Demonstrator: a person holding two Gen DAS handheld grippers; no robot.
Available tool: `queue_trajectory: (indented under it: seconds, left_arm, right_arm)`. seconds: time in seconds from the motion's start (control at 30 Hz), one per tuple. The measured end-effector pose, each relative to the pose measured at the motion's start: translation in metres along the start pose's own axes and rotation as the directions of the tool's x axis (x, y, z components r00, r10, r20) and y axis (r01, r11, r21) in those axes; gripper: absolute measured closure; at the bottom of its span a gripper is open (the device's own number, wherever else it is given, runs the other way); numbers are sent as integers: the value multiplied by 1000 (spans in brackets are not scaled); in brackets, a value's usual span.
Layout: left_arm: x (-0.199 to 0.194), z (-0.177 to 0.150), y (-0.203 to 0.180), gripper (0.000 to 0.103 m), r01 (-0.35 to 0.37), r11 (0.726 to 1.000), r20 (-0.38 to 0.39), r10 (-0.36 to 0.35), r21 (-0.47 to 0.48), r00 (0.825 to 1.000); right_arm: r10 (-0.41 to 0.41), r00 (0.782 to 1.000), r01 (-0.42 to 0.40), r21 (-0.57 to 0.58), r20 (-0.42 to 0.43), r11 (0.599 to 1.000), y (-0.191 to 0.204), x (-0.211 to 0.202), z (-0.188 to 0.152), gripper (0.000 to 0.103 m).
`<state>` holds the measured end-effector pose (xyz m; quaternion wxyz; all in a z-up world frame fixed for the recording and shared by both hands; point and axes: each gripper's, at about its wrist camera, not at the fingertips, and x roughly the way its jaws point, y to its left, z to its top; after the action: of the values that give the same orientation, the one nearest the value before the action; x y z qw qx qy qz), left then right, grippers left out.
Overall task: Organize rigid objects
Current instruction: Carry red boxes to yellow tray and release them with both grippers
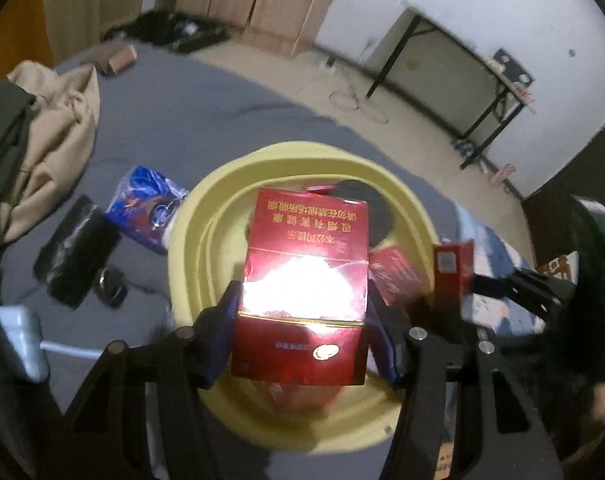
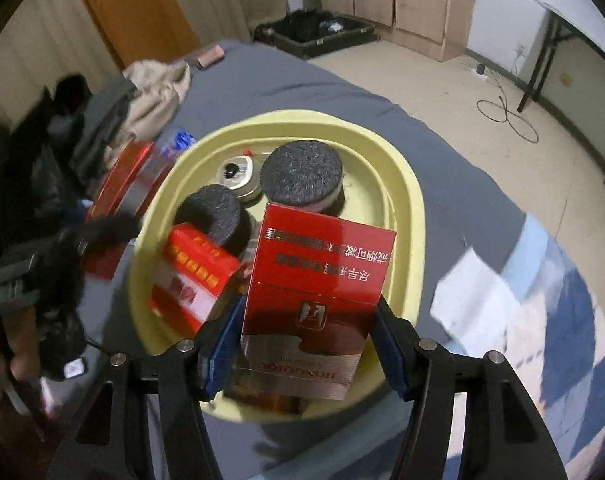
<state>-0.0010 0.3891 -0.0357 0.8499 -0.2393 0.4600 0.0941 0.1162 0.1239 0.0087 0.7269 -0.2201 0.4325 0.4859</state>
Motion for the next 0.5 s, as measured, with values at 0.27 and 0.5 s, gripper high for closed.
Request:
queue_trajectory:
  seconds: [0.27,0.5]
  left_arm:
    - [22,0,4,41,16,999,-69,-18,-40,997]
    - [-56,-30,-1,0,41,999,180,-34,-35,983]
  right_arm:
    - [-53,995,47,-73,-82,996,25,62,30,46]
    - [-27,985,25,12,169,1000,20,28,13,4]
